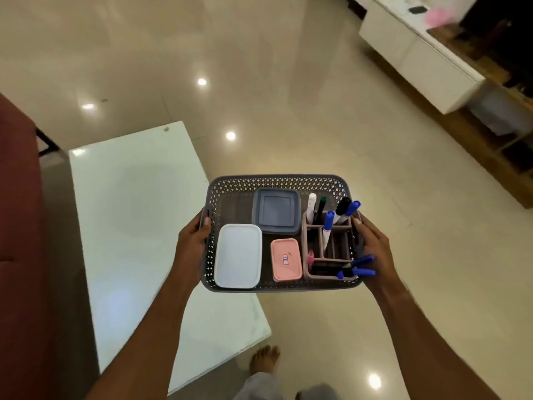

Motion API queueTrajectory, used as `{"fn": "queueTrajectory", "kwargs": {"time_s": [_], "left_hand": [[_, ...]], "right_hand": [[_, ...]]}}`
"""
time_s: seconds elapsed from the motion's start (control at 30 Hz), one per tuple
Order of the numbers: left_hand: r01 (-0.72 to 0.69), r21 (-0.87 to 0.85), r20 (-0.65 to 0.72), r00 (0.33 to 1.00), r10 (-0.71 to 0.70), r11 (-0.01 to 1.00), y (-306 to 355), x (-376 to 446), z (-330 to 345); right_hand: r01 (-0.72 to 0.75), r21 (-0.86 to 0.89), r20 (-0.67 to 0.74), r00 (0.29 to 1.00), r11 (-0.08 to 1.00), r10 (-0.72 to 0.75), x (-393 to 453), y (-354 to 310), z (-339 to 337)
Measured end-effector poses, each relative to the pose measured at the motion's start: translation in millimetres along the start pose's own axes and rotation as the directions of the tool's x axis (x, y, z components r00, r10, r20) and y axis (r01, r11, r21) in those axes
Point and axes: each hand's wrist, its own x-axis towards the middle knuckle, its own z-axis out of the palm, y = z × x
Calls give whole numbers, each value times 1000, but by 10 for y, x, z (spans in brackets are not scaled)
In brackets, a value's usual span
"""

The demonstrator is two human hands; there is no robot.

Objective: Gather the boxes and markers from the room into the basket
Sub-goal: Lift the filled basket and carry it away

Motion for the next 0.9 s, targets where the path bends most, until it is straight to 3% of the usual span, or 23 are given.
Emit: {"fn": "queueTrajectory", "kwargs": {"time_s": [0.23,0.4,0.67,0.9], "left_hand": [[-49,-62,-161,986,38,997,123,144,264],[-101,-126,-312,948,57,987,150,252,396],[-224,-258,-627,779,13,940,53,202,881],[-377,-309,-774,633,-1,873,-145,92,1239]], "right_hand": [[8,-100,174,985,995,9,873,-243,99],[-25,-127,355,932,992,69,1621,-294,286],[-9,-262,654,734,965,184,2720,-612,771],[44,-344,764,594,938,252,3238,-703,1230]]}}
